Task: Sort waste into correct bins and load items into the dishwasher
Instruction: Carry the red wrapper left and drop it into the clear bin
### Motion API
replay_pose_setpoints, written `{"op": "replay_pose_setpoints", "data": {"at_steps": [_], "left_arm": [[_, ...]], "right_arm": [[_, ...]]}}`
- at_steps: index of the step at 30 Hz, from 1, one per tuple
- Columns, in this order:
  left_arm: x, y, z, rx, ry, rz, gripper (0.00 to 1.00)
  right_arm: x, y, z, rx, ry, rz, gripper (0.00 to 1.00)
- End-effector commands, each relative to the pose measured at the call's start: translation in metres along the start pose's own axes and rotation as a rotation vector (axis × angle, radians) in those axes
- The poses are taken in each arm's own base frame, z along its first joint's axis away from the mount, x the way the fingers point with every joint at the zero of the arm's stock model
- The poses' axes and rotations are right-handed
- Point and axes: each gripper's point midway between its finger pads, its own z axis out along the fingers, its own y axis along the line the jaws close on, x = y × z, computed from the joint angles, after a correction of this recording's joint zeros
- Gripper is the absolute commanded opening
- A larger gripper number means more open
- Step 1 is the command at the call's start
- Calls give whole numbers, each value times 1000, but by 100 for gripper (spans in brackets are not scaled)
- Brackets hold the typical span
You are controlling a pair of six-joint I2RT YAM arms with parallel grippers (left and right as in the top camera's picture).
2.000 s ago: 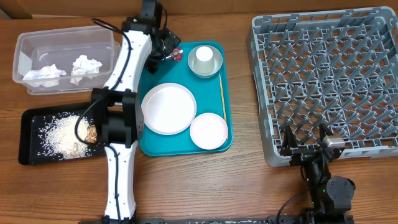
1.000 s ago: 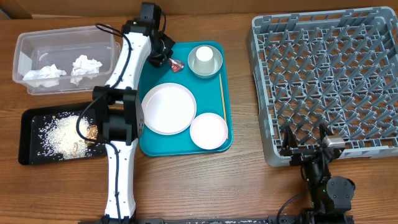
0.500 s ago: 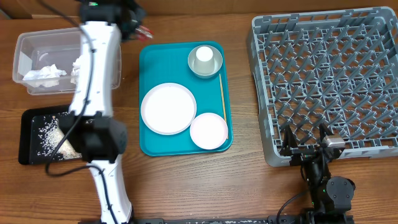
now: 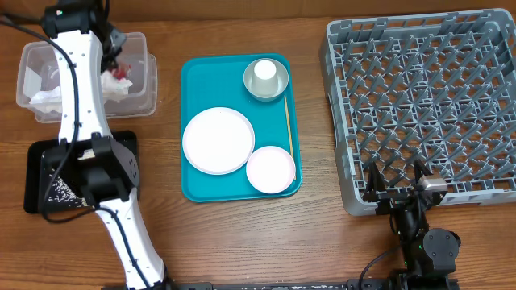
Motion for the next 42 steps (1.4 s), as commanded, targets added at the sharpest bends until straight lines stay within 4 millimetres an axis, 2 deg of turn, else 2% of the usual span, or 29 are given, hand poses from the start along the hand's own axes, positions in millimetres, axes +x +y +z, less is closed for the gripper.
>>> {"op": "replay_pose_setpoints", "data": {"at_steps": [1,4,7,10,13,15,17,22,24,26,28,29,32,35,37,39,40,42], "left_arm": [[7,6,23,-18,52,15,68],[-3,11,18,-10,35,10,69],[-14,15,1,9,6,-4,72],[-25,18,-23,35,-28,-14,73],[-31,20,-57,72,-56,-23,73],[-26,15,-80,139,-35,3,73],[-16,1,-109,264,6,95,73],[22,-28,-180,580,101,343,73],[38,-28,-202,649,131,411,75],[52,-18,-215,638,158,453,77],[61,1,-220,564,174,458,72],[63,13,-222,517,176,452,69],[65,44,-230,394,171,408,68],[62,57,-247,390,129,385,72],[61,62,-260,406,98,376,77],[59,70,-273,405,59,369,96],[57,74,-276,393,38,368,100],[50,83,-278,347,-6,363,100]], "right_arm": [[1,-3,0,11,-6,-3,100],[1,-3,0,11,-6,-3,100],[1,-2,0,11,-7,-3,100],[1,-3,0,11,-6,-3,100],[1,-2,0,11,-7,-3,100],[1,-2,0,11,-6,-3,100],[1,-3,0,11,-6,-3,100],[1,-2,0,11,-6,-3,100],[1,-2,0,11,-6,-3,100],[1,-2,0,11,-7,-3,100],[1,-2,0,11,-6,-3,100],[1,-3,0,11,-6,-3,100],[1,-2,0,11,-6,-3,100],[1,-3,0,11,-6,-3,100],[1,-3,0,11,-6,-3,100],[1,-2,0,11,-7,-3,100],[1,-3,0,11,-6,-3,100],[1,-3,0,11,-6,-3,100]]}}
